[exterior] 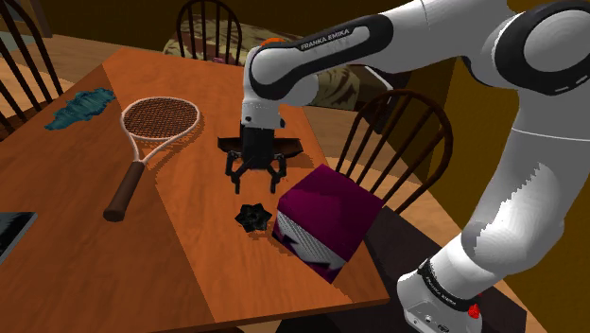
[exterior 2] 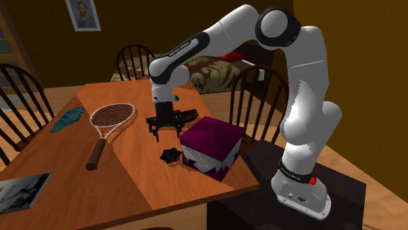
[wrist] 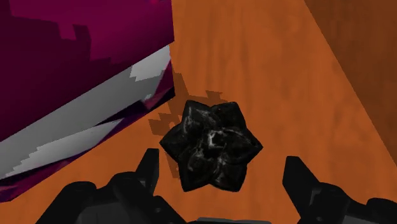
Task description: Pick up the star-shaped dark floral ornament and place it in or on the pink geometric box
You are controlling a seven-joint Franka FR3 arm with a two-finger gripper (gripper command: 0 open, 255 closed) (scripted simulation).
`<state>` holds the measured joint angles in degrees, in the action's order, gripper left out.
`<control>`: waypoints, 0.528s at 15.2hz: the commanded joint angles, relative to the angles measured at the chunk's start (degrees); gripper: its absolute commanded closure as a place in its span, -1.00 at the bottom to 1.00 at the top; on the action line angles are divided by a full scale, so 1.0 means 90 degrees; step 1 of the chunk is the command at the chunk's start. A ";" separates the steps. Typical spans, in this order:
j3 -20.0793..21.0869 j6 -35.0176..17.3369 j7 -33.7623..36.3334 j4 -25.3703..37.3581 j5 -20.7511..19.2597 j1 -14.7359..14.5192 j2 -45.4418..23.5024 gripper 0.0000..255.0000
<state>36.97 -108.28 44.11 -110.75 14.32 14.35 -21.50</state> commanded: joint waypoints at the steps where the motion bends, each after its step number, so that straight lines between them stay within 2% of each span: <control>1: 0.0029 0.0328 -0.0329 0.0198 0.0264 0.0140 -0.0365 -1.00; 8: 0.0067 -0.0133 -0.0358 -0.0193 0.0315 0.0055 -0.0411 -1.00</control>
<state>37.58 -109.17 40.98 -112.21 17.12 14.86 -25.15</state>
